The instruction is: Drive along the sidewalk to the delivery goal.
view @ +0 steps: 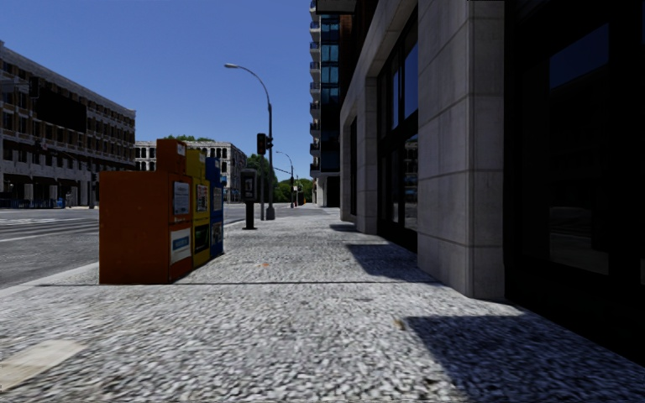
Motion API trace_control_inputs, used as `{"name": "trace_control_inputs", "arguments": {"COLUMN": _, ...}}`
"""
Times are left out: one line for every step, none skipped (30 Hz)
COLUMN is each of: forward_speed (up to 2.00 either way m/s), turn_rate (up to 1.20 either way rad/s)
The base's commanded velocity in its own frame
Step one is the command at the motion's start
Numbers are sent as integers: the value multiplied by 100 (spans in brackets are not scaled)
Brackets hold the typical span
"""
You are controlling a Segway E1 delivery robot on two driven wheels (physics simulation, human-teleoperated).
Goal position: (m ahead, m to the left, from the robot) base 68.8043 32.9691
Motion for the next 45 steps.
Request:
{"name": "trace_control_inputs", "arguments": {"forward_speed": 200, "turn_rate": 0}}
{"name": "trace_control_inputs", "arguments": {"forward_speed": 200, "turn_rate": 0}}
{"name": "trace_control_inputs", "arguments": {"forward_speed": 200, "turn_rate": 0}}
{"name": "trace_control_inputs", "arguments": {"forward_speed": 200, "turn_rate": 0}}
{"name": "trace_control_inputs", "arguments": {"forward_speed": 200, "turn_rate": 0}}
{"name": "trace_control_inputs", "arguments": {"forward_speed": 200, "turn_rate": 0}}
{"name": "trace_control_inputs", "arguments": {"forward_speed": 200, "turn_rate": 0}}
{"name": "trace_control_inputs", "arguments": {"forward_speed": 200, "turn_rate": 0}}
{"name": "trace_control_inputs", "arguments": {"forward_speed": 200, "turn_rate": 0}}
{"name": "trace_control_inputs", "arguments": {"forward_speed": 200, "turn_rate": 8}}
{"name": "trace_control_inputs", "arguments": {"forward_speed": 200, "turn_rate": 13}}
{"name": "trace_control_inputs", "arguments": {"forward_speed": 200, "turn_rate": 13}}
{"name": "trace_control_inputs", "arguments": {"forward_speed": 200, "turn_rate": 20}}
{"name": "trace_control_inputs", "arguments": {"forward_speed": 200, "turn_rate": 25}}
{"name": "trace_control_inputs", "arguments": {"forward_speed": 200, "turn_rate": 27}}
{"name": "trace_control_inputs", "arguments": {"forward_speed": 200, "turn_rate": 28}}
{"name": "trace_control_inputs", "arguments": {"forward_speed": 200, "turn_rate": 28}}
{"name": "trace_control_inputs", "arguments": {"forward_speed": 200, "turn_rate": 28}}
{"name": "trace_control_inputs", "arguments": {"forward_speed": 200, "turn_rate": 28}}
{"name": "trace_control_inputs", "arguments": {"forward_speed": 200, "turn_rate": 28}}
{"name": "trace_control_inputs", "arguments": {"forward_speed": 200, "turn_rate": 28}}
{"name": "trace_control_inputs", "arguments": {"forward_speed": 200, "turn_rate": 28}}
{"name": "trace_control_inputs", "arguments": {"forward_speed": 200, "turn_rate": 28}}
{"name": "trace_control_inputs", "arguments": {"forward_speed": 200, "turn_rate": 28}}
{"name": "trace_control_inputs", "arguments": {"forward_speed": 200, "turn_rate": 28}}
{"name": "trace_control_inputs", "arguments": {"forward_speed": 200, "turn_rate": 28}}
{"name": "trace_control_inputs", "arguments": {"forward_speed": 200, "turn_rate": 0}}
{"name": "trace_control_inputs", "arguments": {"forward_speed": 200, "turn_rate": 0}}
{"name": "trace_control_inputs", "arguments": {"forward_speed": 200, "turn_rate": 0}}
{"name": "trace_control_inputs", "arguments": {"forward_speed": 200, "turn_rate": 0}}
{"name": "trace_control_inputs", "arguments": {"forward_speed": 200, "turn_rate": 0}}
{"name": "trace_control_inputs", "arguments": {"forward_speed": 200, "turn_rate": 0}}
{"name": "trace_control_inputs", "arguments": {"forward_speed": 200, "turn_rate": 0}}
{"name": "trace_control_inputs", "arguments": {"forward_speed": 200, "turn_rate": 0}}
{"name": "trace_control_inputs", "arguments": {"forward_speed": 200, "turn_rate": 0}}
{"name": "trace_control_inputs", "arguments": {"forward_speed": 200, "turn_rate": 0}}
{"name": "trace_control_inputs", "arguments": {"forward_speed": 200, "turn_rate": 0}}
{"name": "trace_control_inputs", "arguments": {"forward_speed": 200, "turn_rate": 0}}
{"name": "trace_control_inputs", "arguments": {"forward_speed": 200, "turn_rate": 0}}
{"name": "trace_control_inputs", "arguments": {"forward_speed": 200, "turn_rate": 0}}
{"name": "trace_control_inputs", "arguments": {"forward_speed": 200, "turn_rate": 0}}
{"name": "trace_control_inputs", "arguments": {"forward_speed": 200, "turn_rate": 0}}
{"name": "trace_control_inputs", "arguments": {"forward_speed": 200, "turn_rate": 0}}
{"name": "trace_control_inputs", "arguments": {"forward_speed": 200, "turn_rate": 0}}
{"name": "trace_control_inputs", "arguments": {"forward_speed": 200, "turn_rate": 0}}
